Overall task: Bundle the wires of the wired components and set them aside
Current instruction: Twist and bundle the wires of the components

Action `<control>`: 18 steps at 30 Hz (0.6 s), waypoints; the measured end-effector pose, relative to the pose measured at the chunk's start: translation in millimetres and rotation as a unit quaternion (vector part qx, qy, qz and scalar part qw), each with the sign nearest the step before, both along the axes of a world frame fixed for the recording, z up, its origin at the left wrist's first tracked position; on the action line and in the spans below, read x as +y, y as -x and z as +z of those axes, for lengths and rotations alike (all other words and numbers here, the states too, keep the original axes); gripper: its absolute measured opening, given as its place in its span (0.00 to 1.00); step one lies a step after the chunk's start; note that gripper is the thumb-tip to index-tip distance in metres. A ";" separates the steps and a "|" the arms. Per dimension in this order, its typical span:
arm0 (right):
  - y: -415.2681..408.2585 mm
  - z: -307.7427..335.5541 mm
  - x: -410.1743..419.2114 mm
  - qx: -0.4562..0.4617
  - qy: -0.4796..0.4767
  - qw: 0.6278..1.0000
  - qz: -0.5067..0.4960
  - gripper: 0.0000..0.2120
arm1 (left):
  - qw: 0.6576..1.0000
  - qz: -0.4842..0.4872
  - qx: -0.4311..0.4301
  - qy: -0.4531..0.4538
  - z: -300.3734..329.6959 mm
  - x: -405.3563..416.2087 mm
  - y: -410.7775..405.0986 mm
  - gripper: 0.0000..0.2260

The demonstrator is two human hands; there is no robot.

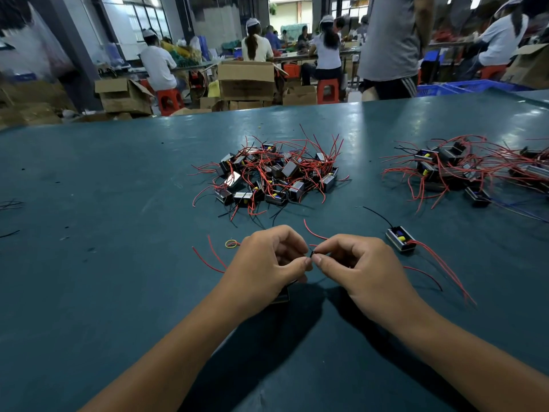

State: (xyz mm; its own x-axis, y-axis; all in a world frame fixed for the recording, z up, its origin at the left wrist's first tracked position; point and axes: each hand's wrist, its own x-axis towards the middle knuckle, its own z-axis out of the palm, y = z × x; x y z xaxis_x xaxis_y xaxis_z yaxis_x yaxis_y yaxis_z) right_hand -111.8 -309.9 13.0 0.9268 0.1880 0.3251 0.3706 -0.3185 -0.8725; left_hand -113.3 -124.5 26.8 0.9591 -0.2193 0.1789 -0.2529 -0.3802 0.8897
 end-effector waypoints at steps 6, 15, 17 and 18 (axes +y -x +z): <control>-2.0 -0.3 1.1 0.019 -0.018 1.000 0.003 0.04 | 1.000 0.005 0.007 0.003 0.7 -2.0 1.7 0.10; 0.7 2.0 3.4 0.005 -0.015 1.000 0.009 0.05 | 0.999 -0.015 -0.014 -0.026 5.8 0.9 5.3 0.08; 2.7 3.6 3.1 -0.008 -0.002 1.000 0.016 0.06 | 0.996 -0.006 -0.064 -0.062 7.5 1.7 6.1 0.04; 3.9 4.7 3.1 -0.015 0.007 1.000 0.018 0.06 | 0.991 -0.003 -0.099 -0.091 8.8 1.7 6.7 0.03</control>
State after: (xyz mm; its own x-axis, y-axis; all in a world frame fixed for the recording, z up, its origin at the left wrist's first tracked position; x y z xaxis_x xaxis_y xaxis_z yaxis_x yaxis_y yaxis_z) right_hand -115.7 -306.8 17.8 0.9095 0.2251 0.3495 0.4076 -0.3169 -0.8564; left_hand -120.1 -122.8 35.5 0.9077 -0.2701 0.3212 -0.4186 -0.5278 0.7391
